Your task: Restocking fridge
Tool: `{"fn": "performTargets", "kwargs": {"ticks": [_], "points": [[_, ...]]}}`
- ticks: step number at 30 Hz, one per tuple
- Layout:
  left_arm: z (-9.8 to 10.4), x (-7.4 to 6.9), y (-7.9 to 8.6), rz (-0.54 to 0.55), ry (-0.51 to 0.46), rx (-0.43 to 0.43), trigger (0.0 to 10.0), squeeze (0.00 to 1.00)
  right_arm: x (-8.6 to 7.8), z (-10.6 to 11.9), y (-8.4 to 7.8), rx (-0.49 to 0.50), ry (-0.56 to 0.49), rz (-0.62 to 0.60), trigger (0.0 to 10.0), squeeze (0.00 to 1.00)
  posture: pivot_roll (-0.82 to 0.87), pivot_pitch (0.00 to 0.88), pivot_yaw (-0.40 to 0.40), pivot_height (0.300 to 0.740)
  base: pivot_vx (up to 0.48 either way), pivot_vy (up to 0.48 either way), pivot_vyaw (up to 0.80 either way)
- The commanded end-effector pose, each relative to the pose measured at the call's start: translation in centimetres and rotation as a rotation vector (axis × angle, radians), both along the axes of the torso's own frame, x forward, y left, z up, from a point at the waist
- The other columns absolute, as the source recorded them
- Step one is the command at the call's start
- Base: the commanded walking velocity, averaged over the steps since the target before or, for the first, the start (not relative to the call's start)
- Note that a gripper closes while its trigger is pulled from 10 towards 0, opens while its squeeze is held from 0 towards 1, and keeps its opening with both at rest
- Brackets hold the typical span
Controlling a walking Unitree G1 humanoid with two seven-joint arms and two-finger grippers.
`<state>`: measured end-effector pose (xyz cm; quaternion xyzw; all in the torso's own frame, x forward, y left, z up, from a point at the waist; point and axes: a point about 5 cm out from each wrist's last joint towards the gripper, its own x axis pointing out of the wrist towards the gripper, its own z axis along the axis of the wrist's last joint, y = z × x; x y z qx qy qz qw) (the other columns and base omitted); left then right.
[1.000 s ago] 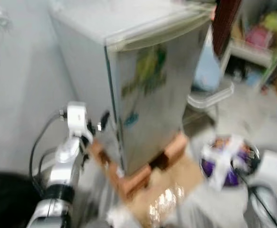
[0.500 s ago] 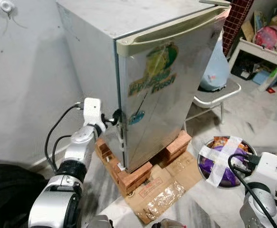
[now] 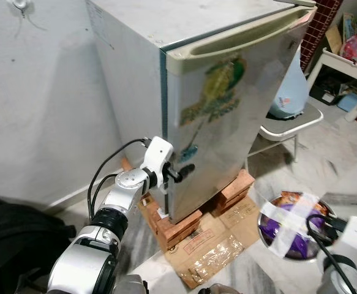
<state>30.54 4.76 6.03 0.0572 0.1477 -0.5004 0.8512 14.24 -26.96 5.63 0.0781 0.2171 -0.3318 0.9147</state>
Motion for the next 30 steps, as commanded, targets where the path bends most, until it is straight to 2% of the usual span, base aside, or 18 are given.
{"fn": "performTargets", "kwargs": {"ticks": [1, 3, 5, 10, 15, 20, 25, 30], "points": [[1.0, -1.2, -2.5, -0.204, -0.042, -0.013, 10.0, 0.0, -0.1, -0.2, -0.3, 0.028, 0.005, -0.036, 10.0, 0.0, -0.03, 0.0, -0.016, 0.74, 0.0, 0.0, 0.0], [1.5, -1.5, -3.0, -0.236, -0.085, -0.019, 10.0, 0.0, -0.6, -0.5, -0.6, 0.038, 0.025, -0.071, 10.0, 0.0, -0.03, 0.0, -0.015, 0.74, 0.0, 0.0, 0.0], [2.4, -1.4, -3.7, -0.211, -0.116, -0.063, 10.0, 0.0, -1.0, -0.8, -1.0, 0.043, 0.043, -0.097, 10.0, 0.0, -0.03, 0.0, -0.012, 0.74, 0.0, 0.0, 0.0], [3.6, -1.5, -4.6, -0.219, -0.139, -0.129, 10.0, 0.0, -0.9, -0.6, -1.0, 0.031, 0.042, -0.097, 10.0, 0.0, -0.04, 0.0, -0.003, 0.74, 0.0, 0.0, 0.0], [4.6, -2.6, -6.1, -0.294, -0.138, -0.201, 10.0, 0.0, -0.8, -0.6, -0.9, 0.025, 0.043, -0.114, 10.0, 0.0, -0.05, 0.0, 0.008, 0.74, 0.154, -0.363, 0.0], [4.6, -3.1, -6.6, -0.313, -0.145, -0.197, 10.0, 0.0, -0.5, -0.4, -0.9, 0.008, 0.026, -0.1, 10.0, 0.0, -0.05, 0.0, 0.008, 0.74, 0.256, -0.403, -0.42], [4.4, -3.4, -6.7, -0.315, -0.14, -0.192, 10.0, 0.0, 1.0, 0.1, -0.7, -0.023, -0.01, -0.048, 10.0, 0.0, -0.05, 0.0, 0.007, 0.74, 0.259, -0.401, 0.0], [4.4, -3.4, -6.6, -0.31, -0.141, -0.188, 10.0, 0.0, 1.6, 0.4, -0.5, -0.032, -0.025, -0.03, 10.0, 0.0, -0.04, 0.0, 0.006, 0.74, 0.262, -0.399, 0.0]]}}
